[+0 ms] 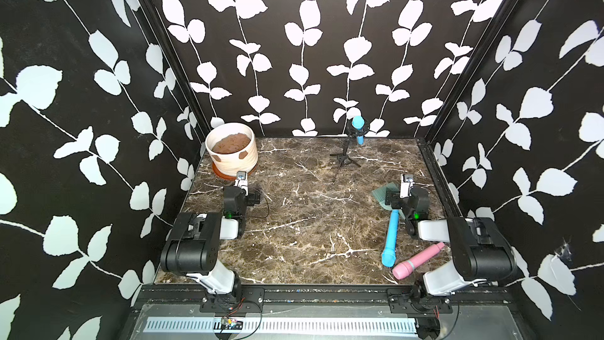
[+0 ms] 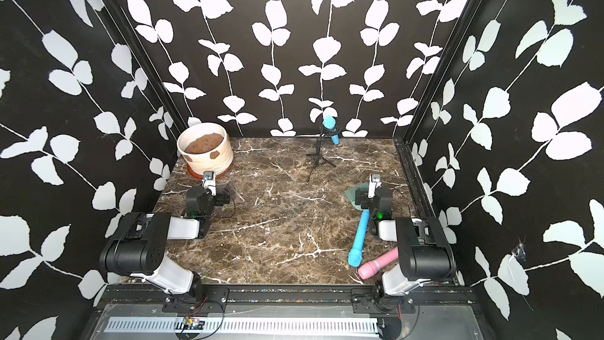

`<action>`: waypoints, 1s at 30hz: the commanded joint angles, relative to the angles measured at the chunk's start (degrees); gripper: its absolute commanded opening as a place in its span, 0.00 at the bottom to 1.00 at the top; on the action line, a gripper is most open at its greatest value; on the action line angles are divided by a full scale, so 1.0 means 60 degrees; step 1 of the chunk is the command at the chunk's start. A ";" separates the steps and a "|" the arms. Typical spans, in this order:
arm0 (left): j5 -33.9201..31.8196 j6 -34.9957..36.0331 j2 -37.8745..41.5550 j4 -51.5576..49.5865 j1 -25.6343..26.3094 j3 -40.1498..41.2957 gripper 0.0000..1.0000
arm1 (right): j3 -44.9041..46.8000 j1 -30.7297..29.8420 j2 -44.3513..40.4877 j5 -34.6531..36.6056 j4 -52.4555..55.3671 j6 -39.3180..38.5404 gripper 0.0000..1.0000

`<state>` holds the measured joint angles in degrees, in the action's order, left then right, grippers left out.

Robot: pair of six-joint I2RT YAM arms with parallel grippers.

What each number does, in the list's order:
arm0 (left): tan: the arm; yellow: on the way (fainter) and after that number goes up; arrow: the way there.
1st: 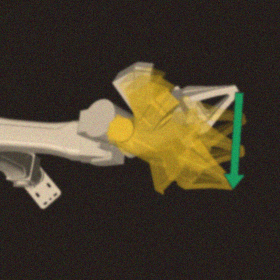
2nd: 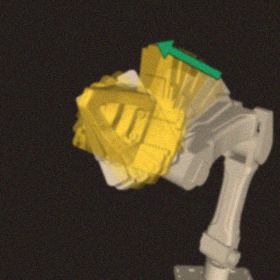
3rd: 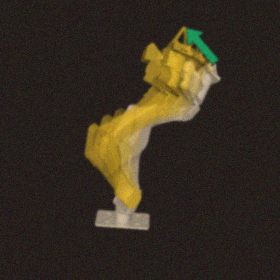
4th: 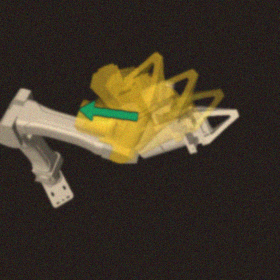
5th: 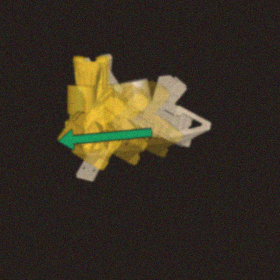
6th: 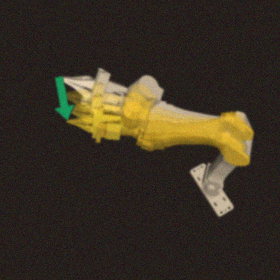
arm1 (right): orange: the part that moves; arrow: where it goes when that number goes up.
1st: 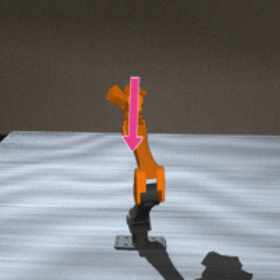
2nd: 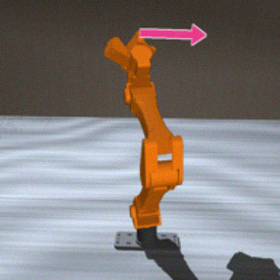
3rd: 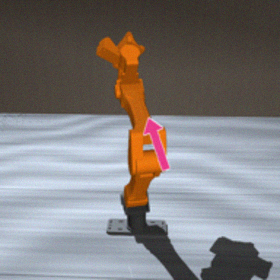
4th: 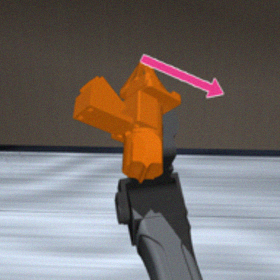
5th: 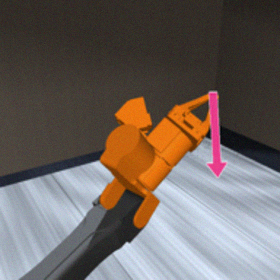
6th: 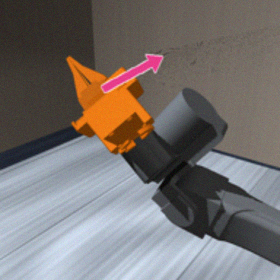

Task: Scrub the dried mud off the ceramic pot
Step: Move the pot to the center of the board.

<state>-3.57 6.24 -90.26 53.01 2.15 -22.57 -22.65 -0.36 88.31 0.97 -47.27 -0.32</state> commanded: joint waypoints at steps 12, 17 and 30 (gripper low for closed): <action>0.0107 0.0018 0.0102 -0.0091 0.0007 -0.0075 0.99 | -0.0114 0.0016 -0.0129 -0.0030 -0.0156 -0.0006 1.00; 0.0105 0.0000 0.0102 -0.0062 0.0011 -0.0069 0.99 | -0.0106 0.0016 -0.0129 -0.0030 -0.0151 -0.0006 1.00; -0.2194 -0.2131 0.3325 -0.6923 0.1280 -0.2196 0.98 | -0.2510 0.0016 -0.5044 0.1882 0.8494 0.3230 1.00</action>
<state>-9.56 3.84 -76.38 29.45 9.02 -29.80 -33.21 -0.36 62.74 7.99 -15.22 11.29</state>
